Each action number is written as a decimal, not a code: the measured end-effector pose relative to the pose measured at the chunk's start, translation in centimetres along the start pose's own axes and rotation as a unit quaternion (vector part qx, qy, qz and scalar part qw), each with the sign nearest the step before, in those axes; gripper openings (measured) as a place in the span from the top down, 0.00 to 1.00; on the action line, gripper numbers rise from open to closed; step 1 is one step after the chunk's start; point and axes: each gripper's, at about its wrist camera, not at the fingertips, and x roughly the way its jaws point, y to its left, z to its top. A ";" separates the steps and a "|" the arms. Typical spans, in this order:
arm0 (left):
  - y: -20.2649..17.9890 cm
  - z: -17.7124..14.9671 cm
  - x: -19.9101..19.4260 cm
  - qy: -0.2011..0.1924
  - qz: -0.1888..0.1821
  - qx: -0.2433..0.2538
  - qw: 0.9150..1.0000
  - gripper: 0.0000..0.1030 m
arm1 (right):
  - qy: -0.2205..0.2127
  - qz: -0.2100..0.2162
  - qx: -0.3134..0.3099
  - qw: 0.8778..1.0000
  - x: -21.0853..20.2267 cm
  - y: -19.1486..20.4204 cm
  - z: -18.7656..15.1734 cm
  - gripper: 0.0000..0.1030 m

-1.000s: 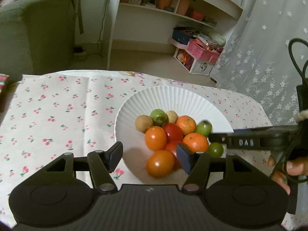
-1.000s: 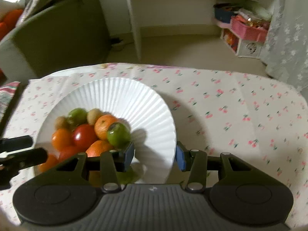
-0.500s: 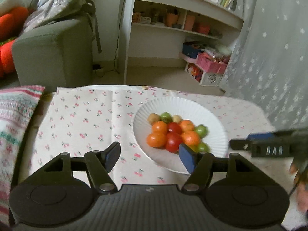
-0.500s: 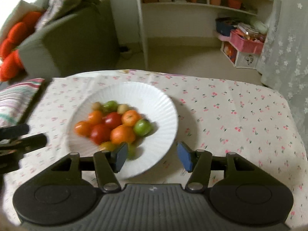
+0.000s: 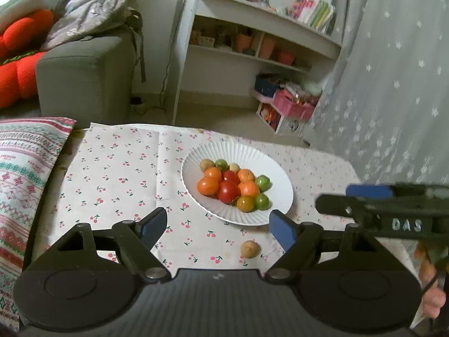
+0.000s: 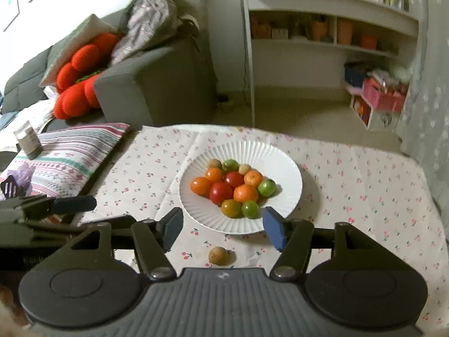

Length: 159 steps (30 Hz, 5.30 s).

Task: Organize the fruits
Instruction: 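Withdraw both tools from the plate toward the remaining brown fruits, then grasp a brown fruit with the left tool while the right tool grasps the last one, then carry both brown fruits over the white plate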

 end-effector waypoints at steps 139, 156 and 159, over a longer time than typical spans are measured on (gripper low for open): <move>-1.3 2.9 8.4 0.015 0.016 0.000 1.000 0.90 | 0.018 -0.050 0.066 0.996 7.1 -7.8 1.7 0.77; -1.7 2.0 15.2 0.091 -0.006 -0.011 0.996 0.90 | 0.077 -0.049 0.060 0.994 12.8 -6.7 1.8 0.77; -1.6 1.7 15.5 0.097 -0.002 -0.007 0.995 0.90 | 0.082 -0.047 0.058 0.994 13.2 -6.4 1.9 0.77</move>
